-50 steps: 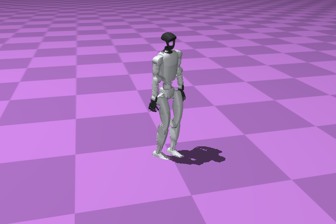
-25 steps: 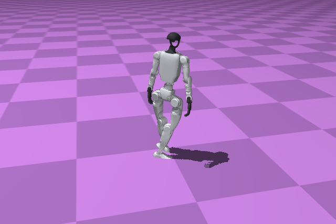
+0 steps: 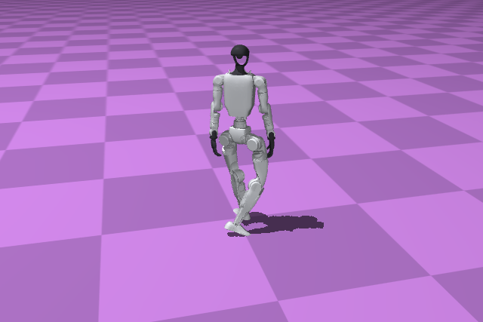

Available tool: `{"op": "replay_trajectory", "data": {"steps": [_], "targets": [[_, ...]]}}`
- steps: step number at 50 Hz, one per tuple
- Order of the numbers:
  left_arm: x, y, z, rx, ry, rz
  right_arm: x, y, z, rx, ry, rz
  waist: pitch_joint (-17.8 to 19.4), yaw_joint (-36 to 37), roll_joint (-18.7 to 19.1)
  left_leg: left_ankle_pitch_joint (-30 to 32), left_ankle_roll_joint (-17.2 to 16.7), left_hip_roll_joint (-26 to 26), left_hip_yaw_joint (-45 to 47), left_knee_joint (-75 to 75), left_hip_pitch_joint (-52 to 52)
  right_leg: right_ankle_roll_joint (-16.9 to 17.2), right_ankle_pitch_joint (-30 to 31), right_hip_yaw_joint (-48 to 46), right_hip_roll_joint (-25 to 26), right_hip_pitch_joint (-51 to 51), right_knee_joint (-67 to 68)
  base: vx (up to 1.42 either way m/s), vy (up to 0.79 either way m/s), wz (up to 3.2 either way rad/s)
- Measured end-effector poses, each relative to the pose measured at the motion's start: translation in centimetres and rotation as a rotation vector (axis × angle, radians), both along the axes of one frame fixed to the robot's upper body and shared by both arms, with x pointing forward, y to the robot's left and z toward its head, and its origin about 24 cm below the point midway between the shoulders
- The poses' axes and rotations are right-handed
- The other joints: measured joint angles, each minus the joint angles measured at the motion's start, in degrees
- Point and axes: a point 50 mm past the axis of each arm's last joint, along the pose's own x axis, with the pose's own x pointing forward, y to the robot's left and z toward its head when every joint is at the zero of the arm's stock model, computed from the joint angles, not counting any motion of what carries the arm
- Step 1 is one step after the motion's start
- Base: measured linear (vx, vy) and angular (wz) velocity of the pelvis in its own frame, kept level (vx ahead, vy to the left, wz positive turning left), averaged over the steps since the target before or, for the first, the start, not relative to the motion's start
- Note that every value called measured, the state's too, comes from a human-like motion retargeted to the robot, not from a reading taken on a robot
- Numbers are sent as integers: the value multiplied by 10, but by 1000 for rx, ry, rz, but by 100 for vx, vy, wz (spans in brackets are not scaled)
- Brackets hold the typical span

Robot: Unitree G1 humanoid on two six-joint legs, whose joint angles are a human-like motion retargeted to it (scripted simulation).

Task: In place motions

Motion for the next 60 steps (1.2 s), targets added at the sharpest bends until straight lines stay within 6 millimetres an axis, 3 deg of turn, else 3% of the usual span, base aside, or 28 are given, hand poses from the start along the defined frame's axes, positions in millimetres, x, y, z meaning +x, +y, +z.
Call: {"op": "replay_trajectory", "data": {"steps": [2, 3, 5, 10, 12, 15, 17, 18, 22, 28, 34, 40, 47, 54, 60], "targets": [[12, 10, 0, 16, -1, -110, -20, -1, -1, -7, 64, -35, -2, 1, 15, 1, 23, -13, -3, -21, -7, 25, -16, 183, 30, -86, 70, 24, 3, -12], [19, 17, 1, 27, 2, -193, -29, 0, -1, -6, 92, -63, -3, -35, 25, 7, 24, -3, -44, -15, -16, 52, -26, 251, 61, -129, 106, 8, -2, 394], [41, 32, 3, 72, -26, -354, -42, 3, -2, 1, 141, -127, -7, -227, 51, 9, -8, 30, -252, 39, -56, 82, -41, 196, 81, -146, 111, -1, -4, 669], [93, 55, 10, 142, -170, -502, -69, 12, -1, 36, 240, -225, -3, -272, 57, 25, -1, 19, -308, 18, -61, 38, -45, 302, 146, -195, 43, 8, -9, 145], [110, 58, 14, 143, -212, -512, -75, 17, -1, 51, 254, -239, -1, -279, 46, 31, 1, 3, -323, 6, -55, 37, -49, 355, 167, -208, 0, 7, -10, 95], [125, 50, 15, 127, -258, -493, -83, 20, 0, 53, 277, -232, 1, -285, 30, 39, 5, -27, -347, -13, -36, 43, -50, 407, 185, -204, -89, 13, -7, 90], [128, 42, 14, 102, -281, -455, -83, 18, 0, 47, 290, -190, -2, -289, 16, 35, 7, -50, -354, -21, -20, 16, -15, 422, 182, -190, -155, 17, -5, 49], [128, 39, 13, 83, -289, -439, -81, 17, 0, 43, 291, -163, -7, -290, 8, 31, 7, -60, -352, -20, -15, 31, 1, 461, 186, -180, -176, 16, -6, -23], [117, 35, 12, -21, -264, -494, -60, 15, -2, 41, 244, -97, -13, -272, 4, 11, -3, -61, -335, -3, -5, 34, 10, 376, 156, -157, -203, 10, -1, -37], [91, 53, 11, 18, -150, -672, -12, 25, -4, 94, 69, -68, -15, -240, -7, -8, -40, -48, -326, 55, 1, 28, 19, 436, 163, -144, -223, 7, -4, -49], [62, 44, 6, 46, -56, -657, 7, 36, -3, 145, -33, -91, -17, -196, -15, -14, -28, -66, -384, 42, 14, 21, 24, 436, 162, -121, -240, 6, -1, -7], [30, 17, 2, -71, -10, -473, -6, 39, -5, 126, 37, -26, -44, -233, 5, 2, -18, -70, -428, 7, 10, 23, 26, 399, 167, -113, -264, 6, -1, 57], [7, 8, 2, -115, 60, -467, -39, 33, -5, 80, 186, 8, -50, -209, -1, 0, -18, -80, -439, 8, 12, 17, 30, 387, 162, -99, -281, 4, 0, 19], [-8, 5, 4, -132, 86, -437, -53, 23, -3, 22, 242, 89, -52, -271, 2, -6, -29, -82, -496, 11, 22, 18, 18, 328, 150, -85, -291, 0, -1, 68], [-5, 8, 4, -149, 97, -460, -62, 18, -2, 62, 273, -2, -51, -231, 5, -9, -32, -67, -451, 17, 22, 26, 18, 369, 151, -81, -287, -1, -1, -65]]}}
